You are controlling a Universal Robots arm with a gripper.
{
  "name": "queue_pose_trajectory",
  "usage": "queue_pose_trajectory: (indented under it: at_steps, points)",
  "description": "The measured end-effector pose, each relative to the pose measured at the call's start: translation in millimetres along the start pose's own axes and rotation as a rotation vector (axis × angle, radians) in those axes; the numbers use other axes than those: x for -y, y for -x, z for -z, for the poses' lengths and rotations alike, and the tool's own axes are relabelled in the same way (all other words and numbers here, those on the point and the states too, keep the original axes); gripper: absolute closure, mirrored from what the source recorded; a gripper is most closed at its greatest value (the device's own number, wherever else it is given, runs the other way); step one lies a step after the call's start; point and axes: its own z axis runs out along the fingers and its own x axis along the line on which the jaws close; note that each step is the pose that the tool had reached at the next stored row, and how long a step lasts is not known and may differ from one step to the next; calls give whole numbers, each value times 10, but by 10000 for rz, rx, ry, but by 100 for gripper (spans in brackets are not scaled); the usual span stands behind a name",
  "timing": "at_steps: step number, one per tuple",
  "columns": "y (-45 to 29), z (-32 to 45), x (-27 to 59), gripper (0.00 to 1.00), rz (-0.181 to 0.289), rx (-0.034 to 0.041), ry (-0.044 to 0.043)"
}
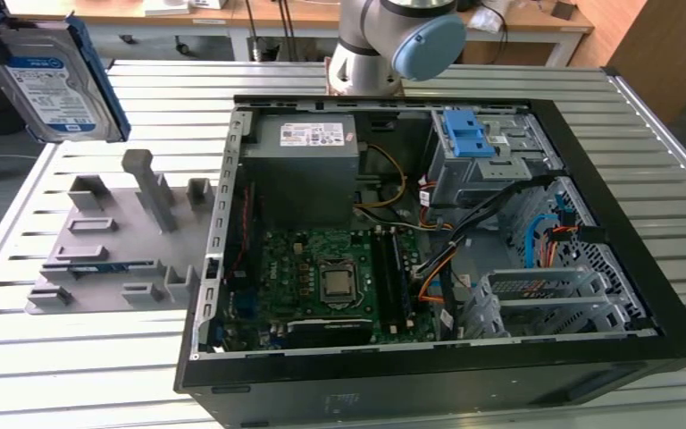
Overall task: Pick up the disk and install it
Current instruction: 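Pick up the disk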
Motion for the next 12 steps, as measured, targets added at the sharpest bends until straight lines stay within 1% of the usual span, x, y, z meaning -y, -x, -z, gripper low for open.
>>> queue_pose_trajectory:
  at_steps: [12]
  points:
    - [1, 67, -4, 64, 0, 0, 0]
